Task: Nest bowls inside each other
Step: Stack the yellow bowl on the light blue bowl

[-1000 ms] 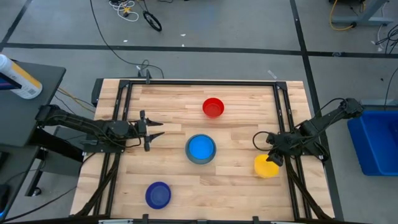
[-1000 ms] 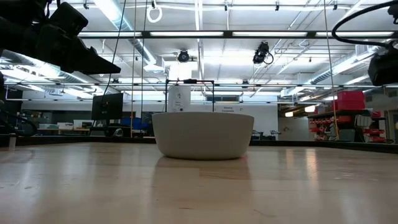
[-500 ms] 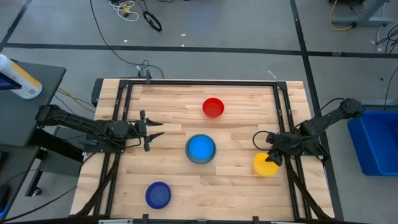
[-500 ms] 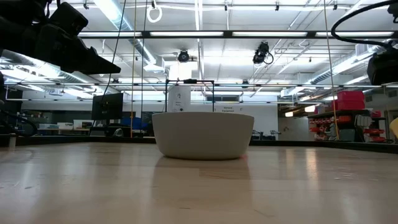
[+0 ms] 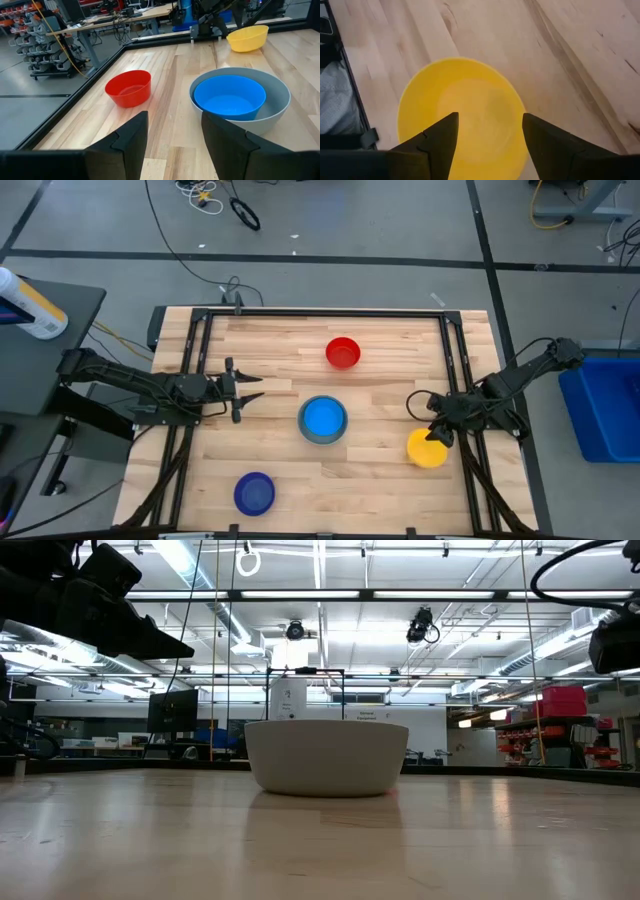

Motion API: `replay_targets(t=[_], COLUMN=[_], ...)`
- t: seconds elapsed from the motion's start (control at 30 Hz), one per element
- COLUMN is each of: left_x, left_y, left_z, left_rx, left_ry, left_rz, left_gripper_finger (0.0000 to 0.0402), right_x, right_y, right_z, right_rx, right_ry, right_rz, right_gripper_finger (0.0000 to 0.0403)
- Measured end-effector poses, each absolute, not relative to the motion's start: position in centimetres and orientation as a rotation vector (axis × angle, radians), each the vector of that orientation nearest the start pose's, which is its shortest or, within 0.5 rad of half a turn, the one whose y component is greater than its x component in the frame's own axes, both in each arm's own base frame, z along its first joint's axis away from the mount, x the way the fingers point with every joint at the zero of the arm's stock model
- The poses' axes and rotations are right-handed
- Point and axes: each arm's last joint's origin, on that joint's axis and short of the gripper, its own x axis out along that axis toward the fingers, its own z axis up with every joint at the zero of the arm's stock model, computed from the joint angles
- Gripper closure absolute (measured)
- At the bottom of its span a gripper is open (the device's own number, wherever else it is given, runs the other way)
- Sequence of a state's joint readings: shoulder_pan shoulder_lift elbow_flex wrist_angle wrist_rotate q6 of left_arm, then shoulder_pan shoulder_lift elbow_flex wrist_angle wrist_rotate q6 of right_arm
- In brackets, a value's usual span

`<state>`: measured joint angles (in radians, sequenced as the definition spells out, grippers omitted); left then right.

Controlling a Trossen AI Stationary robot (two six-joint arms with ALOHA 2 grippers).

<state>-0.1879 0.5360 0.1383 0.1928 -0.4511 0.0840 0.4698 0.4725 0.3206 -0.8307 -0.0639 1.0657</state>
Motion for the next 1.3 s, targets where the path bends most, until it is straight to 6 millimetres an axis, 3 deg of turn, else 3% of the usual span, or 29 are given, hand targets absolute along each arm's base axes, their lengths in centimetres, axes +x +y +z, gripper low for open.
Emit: replay_targets(t=[0.33, 0.7, 0.97, 1.3], left_x=[13.4, 13.4, 13.4, 13.4], left_y=[-1.3, -1.3, -1.3, -1.3], left_z=[18.0, 18.0, 18.0, 18.0], left_rx=[0.147, 0.144, 0.139, 0.128], left_ry=[0.206, 0.206, 0.205, 0.204], left_rz=[0.252, 0.228, 0.229, 0.23], left_gripper_finger=[0.0207, 0.0207, 0.0207, 0.0207], right_x=[8.0, 8.1, 8.0, 8.2], right_y=[4.3, 4.1, 4.0, 4.1], right_z=[16.6, 20.0, 18.3, 17.6], right_rx=[0.765, 0.72, 0.67, 0.645], right_ry=[1.114, 1.008, 1.085, 1.137], right_rz=[-0.06, -0.067, -0.131, -0.155], right_gripper_finger=[0.0165, 0.0181, 0.0167, 0.0161])
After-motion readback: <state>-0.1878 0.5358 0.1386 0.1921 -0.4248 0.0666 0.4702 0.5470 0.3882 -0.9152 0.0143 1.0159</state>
